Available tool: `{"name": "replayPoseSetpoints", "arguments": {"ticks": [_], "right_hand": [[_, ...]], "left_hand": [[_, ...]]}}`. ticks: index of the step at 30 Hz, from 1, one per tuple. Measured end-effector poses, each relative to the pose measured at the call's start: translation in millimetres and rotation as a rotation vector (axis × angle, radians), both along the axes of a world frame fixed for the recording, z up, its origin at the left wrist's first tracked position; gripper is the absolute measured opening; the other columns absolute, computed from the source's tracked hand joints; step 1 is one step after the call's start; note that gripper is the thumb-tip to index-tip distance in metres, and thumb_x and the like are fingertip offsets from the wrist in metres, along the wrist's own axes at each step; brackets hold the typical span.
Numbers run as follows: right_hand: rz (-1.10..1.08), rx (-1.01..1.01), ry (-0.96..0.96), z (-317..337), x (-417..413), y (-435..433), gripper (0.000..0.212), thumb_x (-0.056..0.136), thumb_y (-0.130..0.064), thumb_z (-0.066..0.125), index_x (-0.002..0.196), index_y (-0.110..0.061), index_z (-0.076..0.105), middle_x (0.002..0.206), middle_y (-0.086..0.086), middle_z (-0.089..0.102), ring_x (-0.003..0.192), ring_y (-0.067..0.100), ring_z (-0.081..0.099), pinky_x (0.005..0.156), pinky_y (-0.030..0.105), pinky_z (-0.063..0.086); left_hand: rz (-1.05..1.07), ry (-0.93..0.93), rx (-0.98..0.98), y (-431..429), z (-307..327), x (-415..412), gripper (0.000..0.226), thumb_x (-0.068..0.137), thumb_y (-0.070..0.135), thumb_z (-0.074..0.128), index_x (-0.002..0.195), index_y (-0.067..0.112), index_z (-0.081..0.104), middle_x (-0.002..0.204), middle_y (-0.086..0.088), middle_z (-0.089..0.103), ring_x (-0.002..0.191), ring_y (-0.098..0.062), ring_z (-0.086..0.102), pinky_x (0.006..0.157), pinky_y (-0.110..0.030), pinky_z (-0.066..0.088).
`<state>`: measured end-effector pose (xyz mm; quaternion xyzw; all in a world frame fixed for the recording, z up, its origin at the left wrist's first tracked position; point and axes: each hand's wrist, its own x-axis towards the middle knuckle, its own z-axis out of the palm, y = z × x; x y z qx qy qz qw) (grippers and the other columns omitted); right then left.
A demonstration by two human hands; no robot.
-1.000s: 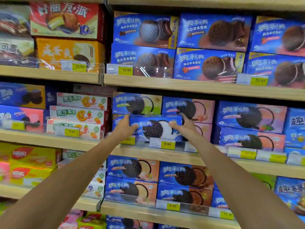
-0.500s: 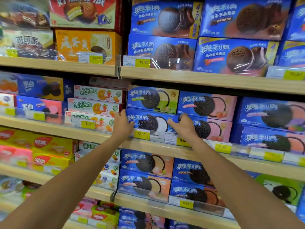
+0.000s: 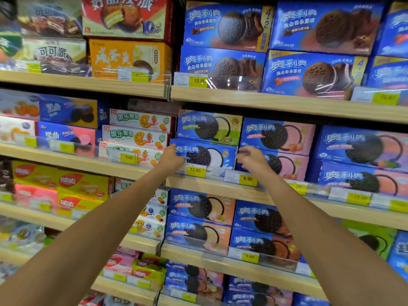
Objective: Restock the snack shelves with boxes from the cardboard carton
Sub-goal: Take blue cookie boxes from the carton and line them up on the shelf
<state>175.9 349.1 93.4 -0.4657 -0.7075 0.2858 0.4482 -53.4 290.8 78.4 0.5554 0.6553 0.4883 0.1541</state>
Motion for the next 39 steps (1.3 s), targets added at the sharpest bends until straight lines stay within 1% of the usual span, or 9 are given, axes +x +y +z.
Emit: {"name": "replayPoseSetpoints", "arguments": {"ticks": [8, 12, 15, 17, 21, 29, 32, 35, 39], "right_hand": [[-0.033, -0.04, 0.297, -23, -6, -48, 0.024, 0.093, 0.001, 0.042, 0.077, -0.01, 0.058, 0.078, 0.013, 0.062, 0.056, 0.017, 0.056, 0.051, 0.029, 0.047], [-0.026, -0.098, 0.292, -60, -2, -81, 0.028, 0.09, 0.002, 0.042, 0.067, -0.01, 0.054, 0.067, 0.008, 0.059, 0.049, 0.013, 0.055, 0.043, 0.022, 0.045], [-0.056, -0.157, 0.264, -100, 1, -98, 0.028, 0.088, 0.001, 0.044, 0.065, -0.012, 0.054, 0.063, 0.007, 0.057, 0.04, 0.007, 0.054, 0.039, 0.018, 0.043], [-0.074, -0.225, 0.212, -136, 4, -106, 0.029, 0.088, 0.0, 0.043, 0.065, -0.013, 0.053, 0.062, 0.007, 0.057, 0.038, 0.006, 0.053, 0.039, 0.02, 0.043], [-0.097, -0.375, 0.091, -217, 12, -120, 0.034, 0.092, -0.002, 0.039, 0.063, -0.012, 0.053, 0.061, 0.005, 0.059, 0.04, 0.005, 0.052, 0.041, 0.021, 0.042], [-0.115, -0.824, -0.025, -403, 32, -180, 0.038, 0.09, 0.002, 0.042, 0.055, -0.01, 0.053, 0.039, -0.001, 0.054, 0.038, 0.008, 0.053, 0.047, 0.021, 0.042], [-0.084, -0.941, -0.087, -461, 47, -216, 0.037, 0.09, 0.002, 0.04, 0.059, -0.011, 0.055, 0.05, 0.003, 0.056, 0.039, 0.007, 0.054, 0.048, 0.021, 0.04], [-0.03, -1.068, -0.134, -523, 71, -246, 0.03, 0.091, -0.003, 0.039, 0.067, -0.013, 0.054, 0.063, 0.004, 0.059, 0.046, 0.005, 0.058, 0.051, 0.021, 0.04], [-0.065, -1.22, -0.131, -598, 94, -272, 0.013, 0.093, -0.014, 0.044, 0.09, -0.015, 0.056, 0.076, 0.003, 0.06, 0.059, 0.014, 0.053, 0.059, 0.025, 0.038]], "left_hand": [[-0.079, -0.077, 0.081, -41, -25, 28, 0.048, 0.098, 0.011, 0.043, 0.145, 0.011, 0.032, 0.137, -0.012, 0.044, 0.081, -0.013, 0.054, 0.07, -0.03, 0.041], [-0.14, -0.121, 0.11, -56, -65, 48, 0.035, 0.095, 0.005, 0.042, 0.13, 0.006, 0.048, 0.093, -0.007, 0.057, 0.069, -0.015, 0.051, 0.062, -0.027, 0.04], [-0.193, -0.146, -0.004, -66, -109, 60, 0.031, 0.093, 0.001, 0.045, 0.122, 0.003, 0.055, 0.12, -0.013, 0.058, 0.099, -0.023, 0.057, 0.083, -0.032, 0.046], [-0.234, -0.168, -0.068, -76, -144, 67, 0.025, 0.093, 0.003, 0.047, 0.115, 0.001, 0.058, 0.115, -0.012, 0.061, 0.103, -0.022, 0.057, 0.093, -0.036, 0.046], [-0.301, -0.228, -0.241, -97, -222, 75, 0.012, 0.093, 0.003, 0.049, 0.092, 0.01, 0.06, 0.078, 0.004, 0.056, 0.074, -0.013, 0.055, 0.073, -0.029, 0.048], [-0.221, -0.284, -0.607, -164, -399, 92, 0.022, 0.093, 0.006, 0.047, 0.088, 0.02, 0.063, 0.075, 0.009, 0.059, 0.073, -0.005, 0.057, 0.071, -0.013, 0.048], [-0.213, -0.67, -0.694, -204, -451, 101, 0.026, 0.079, 0.0, 0.068, 0.067, 0.023, 0.063, 0.052, 0.011, 0.057, 0.041, 0.005, 0.054, 0.043, -0.005, 0.04], [-0.155, -0.922, -0.646, -239, -500, 127, 0.02, 0.046, 0.005, 0.065, 0.036, 0.023, 0.066, 0.038, 0.013, 0.056, 0.035, 0.003, 0.052, 0.041, -0.009, 0.041], [-0.145, -0.588, -0.856, -264, -591, 154, 0.015, 0.077, 0.002, 0.048, 0.081, 0.004, 0.062, 0.068, 0.006, 0.058, 0.064, -0.006, 0.052, 0.061, -0.018, 0.036]]}}
